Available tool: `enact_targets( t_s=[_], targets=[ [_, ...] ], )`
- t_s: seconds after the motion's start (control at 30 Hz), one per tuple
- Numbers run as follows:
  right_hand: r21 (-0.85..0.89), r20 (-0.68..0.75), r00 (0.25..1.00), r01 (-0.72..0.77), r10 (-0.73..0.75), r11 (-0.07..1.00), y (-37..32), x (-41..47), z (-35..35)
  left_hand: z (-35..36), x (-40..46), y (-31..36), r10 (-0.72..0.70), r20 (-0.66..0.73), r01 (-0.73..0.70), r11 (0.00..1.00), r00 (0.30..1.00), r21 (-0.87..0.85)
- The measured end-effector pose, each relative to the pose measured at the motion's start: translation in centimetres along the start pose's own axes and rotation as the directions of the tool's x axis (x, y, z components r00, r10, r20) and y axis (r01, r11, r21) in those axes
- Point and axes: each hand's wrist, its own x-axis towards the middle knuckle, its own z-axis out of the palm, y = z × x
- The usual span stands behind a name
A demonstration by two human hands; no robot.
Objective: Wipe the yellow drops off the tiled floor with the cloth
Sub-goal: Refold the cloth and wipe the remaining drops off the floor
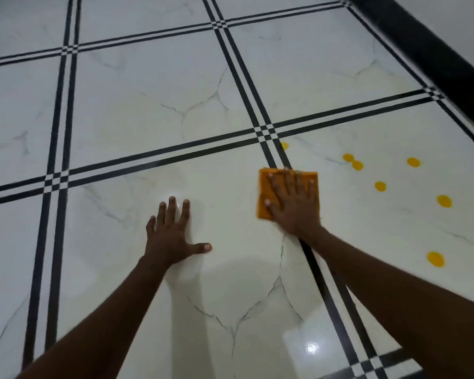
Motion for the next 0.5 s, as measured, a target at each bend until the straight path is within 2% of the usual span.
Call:
enact_targets(
  t_s=[0.07, 0.1, 0.17, 0.23, 0.27, 0.33, 0.4, 0.43, 0.5],
  targets=[
    [0.042, -0.025, 0.998, -0.061, 0.062, 0.997, -0.1, -4.3, 0.1, -0.1, 0.2, 0.2, -0.006, -0.006, 0.006, 1.000, 1.000, 0.006],
    [0.044, -0.018, 0.999, -0.034, 0.035, 0.998, -1.3, -6.4, 0.1, -0.1, 0.2, 0.4, -0.010, -0.003, 0.010, 1.000, 1.000, 0.010],
    [0.076, 0.076, 0.991, 0.104, -0.110, 0.992, -3.6, -8.1, 0.5, -0.2, 0.3, 0.7, -0.007, 0.001, 0.007, 0.999, 1.000, 0.040],
    [0.058, 0.076, 0.963, 0.254, -0.258, 0.965, -4.6, -6.2, 0.6, -0.4, 0.1, 0.7, -0.010, 0.008, 0.010, 0.998, 1.000, 0.065],
    [0.029, 0.062, 0.962, 0.264, -0.265, 0.964, -4.1, -4.7, 0.6, -0.5, 0.1, 0.7, -0.018, 0.018, 0.017, 0.998, 1.000, 0.060],
    [0.012, 0.019, 0.996, 0.089, -0.089, 0.996, -0.8, -3.2, 0.3, -0.7, 0.0, 0.9, -0.023, 0.046, 0.020, 0.998, 0.999, 0.065],
    [0.027, -0.028, 0.996, -0.080, 0.081, 0.996, 1.6, -5.2, 0.2, -1.1, -0.2, 1.2, -0.039, 0.064, 0.033, 0.996, 0.997, 0.088],
    [0.023, -0.030, 0.996, -0.083, 0.084, 0.996, 1.7, -7.1, 0.3, -1.3, -0.1, 1.4, -0.050, 0.077, 0.042, 0.995, 0.996, 0.094],
    [0.019, 0.056, 0.997, 0.061, -0.062, 0.998, 0.4, -10.0, 0.2, -1.5, 0.0, 2.3, -0.057, 0.089, 0.047, 0.993, 0.994, 0.108]
  ],
)
